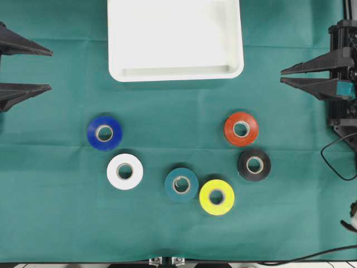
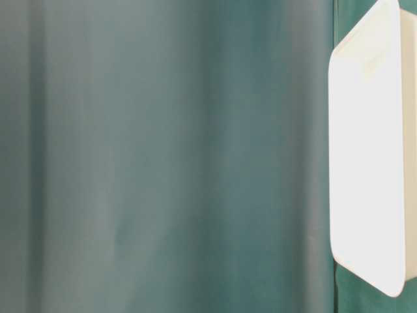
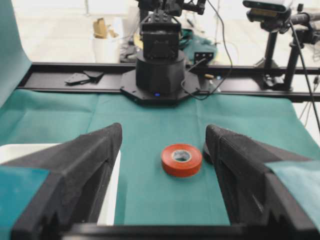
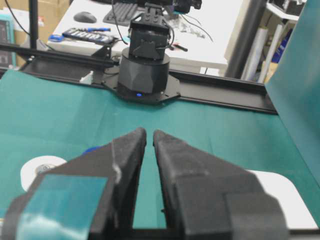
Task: Put the tape alternately from left to right into the white case.
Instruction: 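Move both grippers forward toward the blue and orange-red tape rolls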
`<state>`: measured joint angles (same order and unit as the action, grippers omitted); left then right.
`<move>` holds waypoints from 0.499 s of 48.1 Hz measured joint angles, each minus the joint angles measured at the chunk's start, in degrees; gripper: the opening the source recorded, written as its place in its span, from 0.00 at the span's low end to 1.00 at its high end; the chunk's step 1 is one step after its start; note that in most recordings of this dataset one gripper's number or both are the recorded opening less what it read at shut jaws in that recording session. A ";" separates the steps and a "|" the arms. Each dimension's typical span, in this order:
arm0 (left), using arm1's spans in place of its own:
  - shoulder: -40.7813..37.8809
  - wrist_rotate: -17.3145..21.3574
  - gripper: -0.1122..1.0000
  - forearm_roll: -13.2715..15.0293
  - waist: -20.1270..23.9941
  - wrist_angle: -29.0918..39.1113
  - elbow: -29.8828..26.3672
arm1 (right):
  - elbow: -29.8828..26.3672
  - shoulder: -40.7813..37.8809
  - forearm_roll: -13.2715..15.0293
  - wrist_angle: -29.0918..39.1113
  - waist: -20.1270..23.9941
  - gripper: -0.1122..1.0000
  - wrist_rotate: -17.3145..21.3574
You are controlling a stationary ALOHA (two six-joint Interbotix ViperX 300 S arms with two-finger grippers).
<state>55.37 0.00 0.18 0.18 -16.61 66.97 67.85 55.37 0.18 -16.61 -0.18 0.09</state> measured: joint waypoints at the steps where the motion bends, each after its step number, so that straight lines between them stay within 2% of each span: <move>1: 0.00 0.00 0.32 0.00 0.00 -0.09 0.18 | 0.00 0.00 0.00 0.00 0.00 0.32 0.00; 6: -0.18 -0.44 0.14 1.14 -0.09 -0.09 0.97 | 0.44 -0.62 0.00 0.00 -0.26 0.15 -0.09; 9: -0.18 -0.35 0.07 1.23 -0.09 0.00 1.32 | 0.70 -1.23 0.09 0.00 -0.70 0.09 0.00; 15: -0.18 -0.44 0.01 1.23 -0.09 -0.09 1.41 | 0.70 -2.64 0.00 0.00 -0.88 0.08 0.44; 24: -0.26 -0.35 0.01 1.32 -0.18 -0.09 1.41 | 0.70 -3.52 0.00 -0.09 -0.88 0.08 1.14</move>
<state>55.11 -0.35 1.49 0.00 -16.70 68.38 68.55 51.86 0.18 -16.70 -1.05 1.23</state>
